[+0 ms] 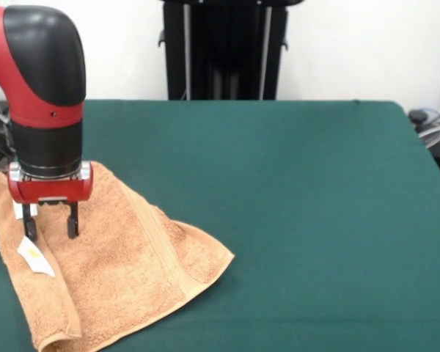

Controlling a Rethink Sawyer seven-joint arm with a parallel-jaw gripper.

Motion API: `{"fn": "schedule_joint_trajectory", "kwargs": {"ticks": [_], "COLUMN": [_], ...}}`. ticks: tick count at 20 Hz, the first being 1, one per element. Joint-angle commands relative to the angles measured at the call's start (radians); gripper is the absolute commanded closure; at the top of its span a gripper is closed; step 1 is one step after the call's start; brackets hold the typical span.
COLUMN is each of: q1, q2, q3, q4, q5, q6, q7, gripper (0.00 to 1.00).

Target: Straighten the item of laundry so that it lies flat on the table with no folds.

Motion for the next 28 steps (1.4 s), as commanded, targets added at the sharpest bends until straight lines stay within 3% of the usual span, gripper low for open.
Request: {"fn": "schedule_joint_trajectory", "kwargs": {"ticks": [1, 7, 9, 12, 18, 24, 28], "q1": [0.012, -0.035, -0.070, -0.109, -0.108, -0.056, -0.027], "q2": [0.031, 0.030, 0.022, 0.042, 0.123, 0.147, 0.141], "q3": [0.105, 0.158, 0.199, 0.272, 0.350, 0.336, 0.305], "q4": [-0.027, -0.054, -0.085, -0.220, -0.435, -0.551, -0.571], "q5": [-0.044, -0.051, -0.037, -0.018, -0.035, -0.034, -0.022], "q6": [0.015, 0.056, 0.140, 0.319, 0.458, 0.515, 0.516], "q7": [-0.057, -0.161, -0.254, -0.439, -0.626, -0.651, -0.627], "gripper": [0.00, 0.00, 0.00, 0.00, 0.00, 0.00, 0.00]}}
